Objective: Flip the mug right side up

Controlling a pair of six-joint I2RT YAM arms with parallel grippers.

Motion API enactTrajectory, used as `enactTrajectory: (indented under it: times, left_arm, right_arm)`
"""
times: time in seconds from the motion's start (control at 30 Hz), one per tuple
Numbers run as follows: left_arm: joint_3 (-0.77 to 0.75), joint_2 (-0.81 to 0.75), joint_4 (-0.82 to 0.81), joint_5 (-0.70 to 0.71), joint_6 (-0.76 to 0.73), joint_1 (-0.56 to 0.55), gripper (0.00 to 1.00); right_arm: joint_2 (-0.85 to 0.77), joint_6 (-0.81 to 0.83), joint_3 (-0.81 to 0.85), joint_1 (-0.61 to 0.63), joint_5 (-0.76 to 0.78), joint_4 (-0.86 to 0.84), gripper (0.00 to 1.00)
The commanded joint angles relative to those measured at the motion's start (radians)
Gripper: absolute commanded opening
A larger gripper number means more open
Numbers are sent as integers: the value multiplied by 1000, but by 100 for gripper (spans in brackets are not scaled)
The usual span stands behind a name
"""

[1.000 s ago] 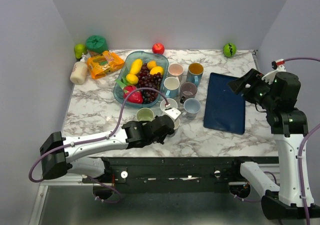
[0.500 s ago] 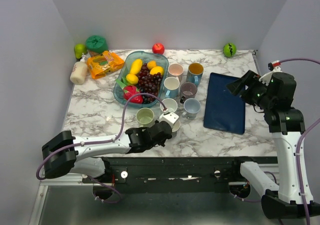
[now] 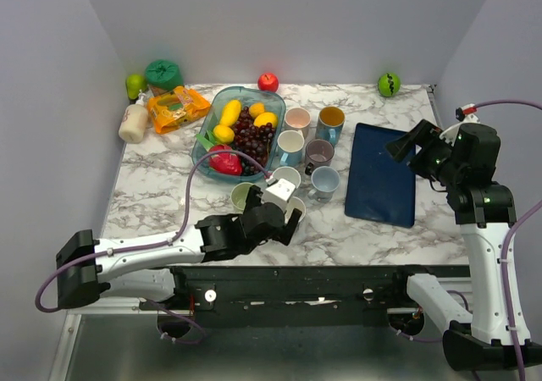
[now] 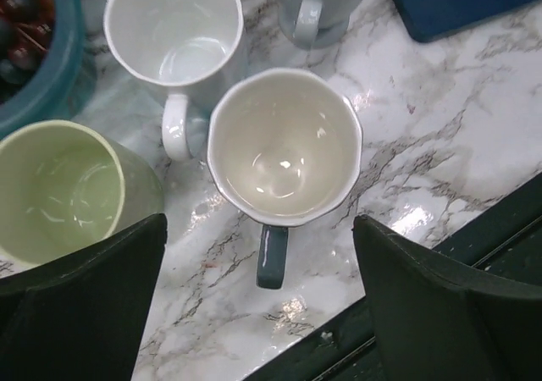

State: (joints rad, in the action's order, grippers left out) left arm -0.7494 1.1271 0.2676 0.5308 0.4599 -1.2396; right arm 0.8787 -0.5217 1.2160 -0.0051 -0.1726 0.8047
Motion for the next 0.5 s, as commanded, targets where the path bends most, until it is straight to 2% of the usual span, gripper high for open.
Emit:
enactTrajectory:
  times: [0.0,0.17,0.3,0.47]
  left_arm:
    - [-146,-61,152,150,60,-8,99]
    - [-321,-90,228,279,-62,-8,99]
    - [-477,-107,260,304,-170,-8,99]
    - [-557,-148,272,308,-237,-8,99]
  right_arm:
    - [-1,23,33,4,45,1,89]
    - [-4,54,68,4,61,-1,93]
    - [-24,75,106,4,87,-6,95]
    - [-46,91,149,2,102,-2,96]
